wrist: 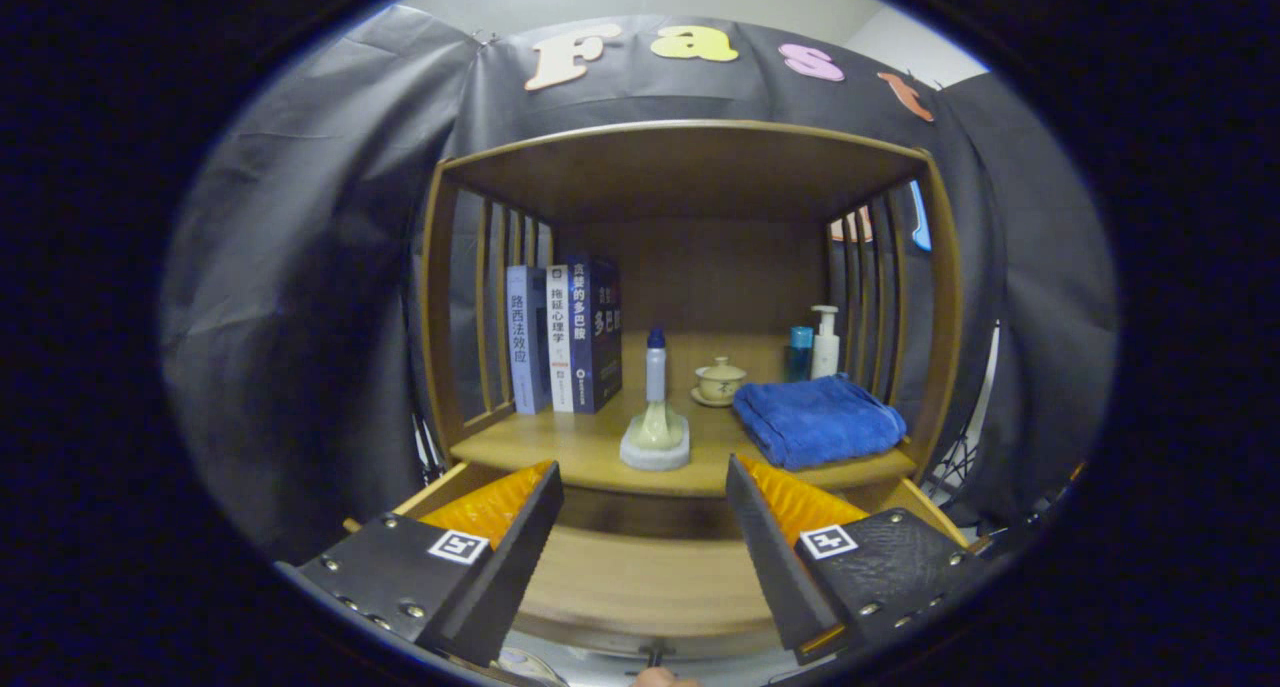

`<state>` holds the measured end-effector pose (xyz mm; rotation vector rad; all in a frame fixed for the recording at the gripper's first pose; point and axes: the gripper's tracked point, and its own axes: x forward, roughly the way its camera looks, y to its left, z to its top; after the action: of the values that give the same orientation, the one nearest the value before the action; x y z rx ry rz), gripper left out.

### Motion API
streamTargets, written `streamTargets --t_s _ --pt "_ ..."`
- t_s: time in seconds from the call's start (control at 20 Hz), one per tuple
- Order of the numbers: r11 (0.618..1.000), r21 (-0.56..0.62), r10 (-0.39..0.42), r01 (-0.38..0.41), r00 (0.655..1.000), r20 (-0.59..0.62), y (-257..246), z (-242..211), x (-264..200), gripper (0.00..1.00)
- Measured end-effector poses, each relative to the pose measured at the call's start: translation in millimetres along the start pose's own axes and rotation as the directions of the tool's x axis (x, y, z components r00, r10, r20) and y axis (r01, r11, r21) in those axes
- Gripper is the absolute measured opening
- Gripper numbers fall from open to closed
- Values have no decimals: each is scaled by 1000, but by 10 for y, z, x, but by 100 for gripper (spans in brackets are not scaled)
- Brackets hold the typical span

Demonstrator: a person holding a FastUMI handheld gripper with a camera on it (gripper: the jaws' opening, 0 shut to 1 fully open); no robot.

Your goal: Pull open the drawer, take out the items inside it, and place them on the countertop above the cabinet.

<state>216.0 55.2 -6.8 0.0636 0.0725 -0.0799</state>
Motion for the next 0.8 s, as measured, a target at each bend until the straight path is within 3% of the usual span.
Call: streamTargets --t_s 0.15,0.25,0.5,0.8 --pt "1000 -17 -19 20 998 53 -64 -155 -281 97" --pt "1000 -13 8 -7 995 96 13 -257 -451 97" --pt "997 -56 -25 43 958 286 -115 -298 -725 97" --pt "995 -95 8 12 978 208 -22 -621 -582 97"
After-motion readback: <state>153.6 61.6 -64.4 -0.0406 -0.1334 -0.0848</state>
